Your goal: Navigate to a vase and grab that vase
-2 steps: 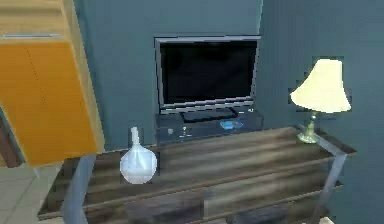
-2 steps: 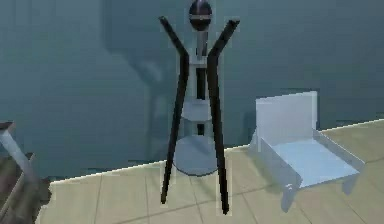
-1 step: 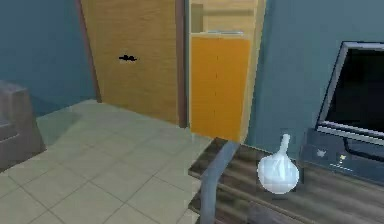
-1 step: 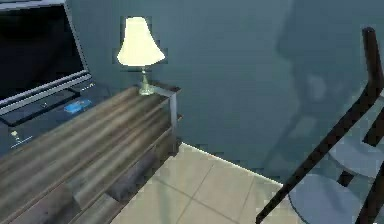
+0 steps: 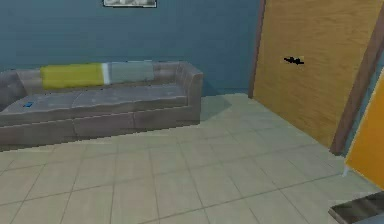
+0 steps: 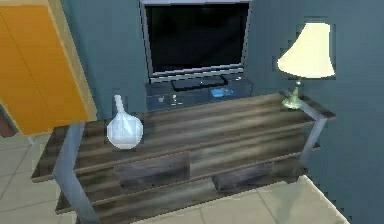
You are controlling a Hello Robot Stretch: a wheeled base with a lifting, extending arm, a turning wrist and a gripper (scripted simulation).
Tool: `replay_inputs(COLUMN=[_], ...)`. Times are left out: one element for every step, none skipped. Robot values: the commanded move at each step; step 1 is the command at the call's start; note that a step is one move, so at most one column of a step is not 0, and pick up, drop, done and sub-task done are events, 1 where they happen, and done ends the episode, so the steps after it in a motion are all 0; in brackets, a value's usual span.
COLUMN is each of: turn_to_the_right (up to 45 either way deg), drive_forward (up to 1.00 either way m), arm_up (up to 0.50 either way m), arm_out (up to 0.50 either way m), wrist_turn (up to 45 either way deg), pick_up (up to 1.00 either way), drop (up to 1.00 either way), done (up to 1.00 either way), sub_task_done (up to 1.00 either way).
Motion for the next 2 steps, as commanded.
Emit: replay_inputs(turn_to_the_right=[-18.0, 0.0], drive_forward=[0.0, 0.0], arm_up=[0.0, 0.5], arm_out=[0.0, 0.0], wrist_turn=[0.0, 0.0], pick_up=[0.0, 0.0], drop=[0.0, 0.0], done=[0.0, 0.0], sub_task_done=[0.0, 0.0])
